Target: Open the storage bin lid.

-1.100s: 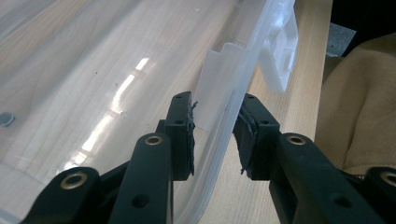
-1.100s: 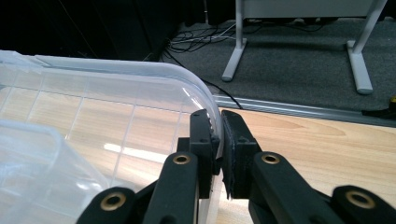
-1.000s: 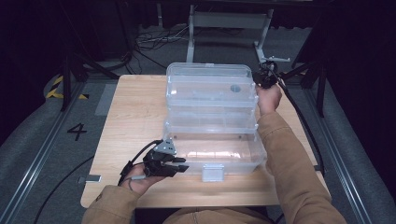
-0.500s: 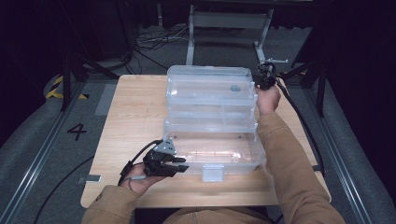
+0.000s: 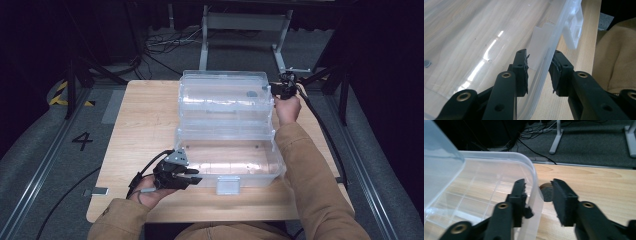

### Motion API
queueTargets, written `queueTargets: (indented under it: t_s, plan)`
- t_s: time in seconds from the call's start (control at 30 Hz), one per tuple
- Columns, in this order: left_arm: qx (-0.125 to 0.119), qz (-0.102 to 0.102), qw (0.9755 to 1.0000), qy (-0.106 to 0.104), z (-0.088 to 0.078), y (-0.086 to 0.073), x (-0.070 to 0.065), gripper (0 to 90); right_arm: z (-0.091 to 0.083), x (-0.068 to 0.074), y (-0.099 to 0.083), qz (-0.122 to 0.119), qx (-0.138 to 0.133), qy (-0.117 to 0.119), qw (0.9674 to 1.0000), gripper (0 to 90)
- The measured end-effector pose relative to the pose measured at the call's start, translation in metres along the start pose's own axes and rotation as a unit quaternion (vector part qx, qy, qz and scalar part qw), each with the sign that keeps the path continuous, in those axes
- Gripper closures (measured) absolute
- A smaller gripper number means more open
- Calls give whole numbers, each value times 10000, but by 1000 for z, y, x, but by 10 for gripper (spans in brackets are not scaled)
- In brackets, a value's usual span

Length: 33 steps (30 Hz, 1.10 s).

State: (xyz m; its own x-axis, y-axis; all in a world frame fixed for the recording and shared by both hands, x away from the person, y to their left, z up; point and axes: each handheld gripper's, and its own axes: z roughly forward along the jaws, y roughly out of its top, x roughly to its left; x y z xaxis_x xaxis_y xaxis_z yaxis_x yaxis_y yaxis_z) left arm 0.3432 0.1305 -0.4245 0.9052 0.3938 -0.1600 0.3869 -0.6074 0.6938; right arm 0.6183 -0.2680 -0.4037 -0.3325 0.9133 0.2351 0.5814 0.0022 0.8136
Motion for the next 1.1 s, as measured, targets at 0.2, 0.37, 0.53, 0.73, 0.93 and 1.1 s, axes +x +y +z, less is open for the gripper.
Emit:
queueTargets:
  t_s: [0.2, 0.37, 0.53, 0.73, 0.93, 1.1]
  plan:
    - [3, 14, 10000, -16, 0, 0, 0, 692, -8, -5, 0, 106, 59, 53, 9999, 557]
    - [9, 20, 10000, -29, 0, 0, 1, 694, -16, -3, 1, -6, 113, -1, 9999, 558]
    - [26, -42, 10000, -62, 0, 1, 1, 694, -31, 0, 3, -206, -4, 70, 9998, 516]
    - [47, -147, 9998, -96, 0, 2, 1, 684, -52, 5, 3, -541, -100, 146, 9984, 485]
    - [86, -299, 9991, -272, -2, 3, 5, 667, -78, 11, -3, -859, -269, 355, 9953, 466]
    - [-59, -354, 9981, -494, -11, 4, 7, 589, -101, 6, -21, -1041, -394, 408, 9929, 473]
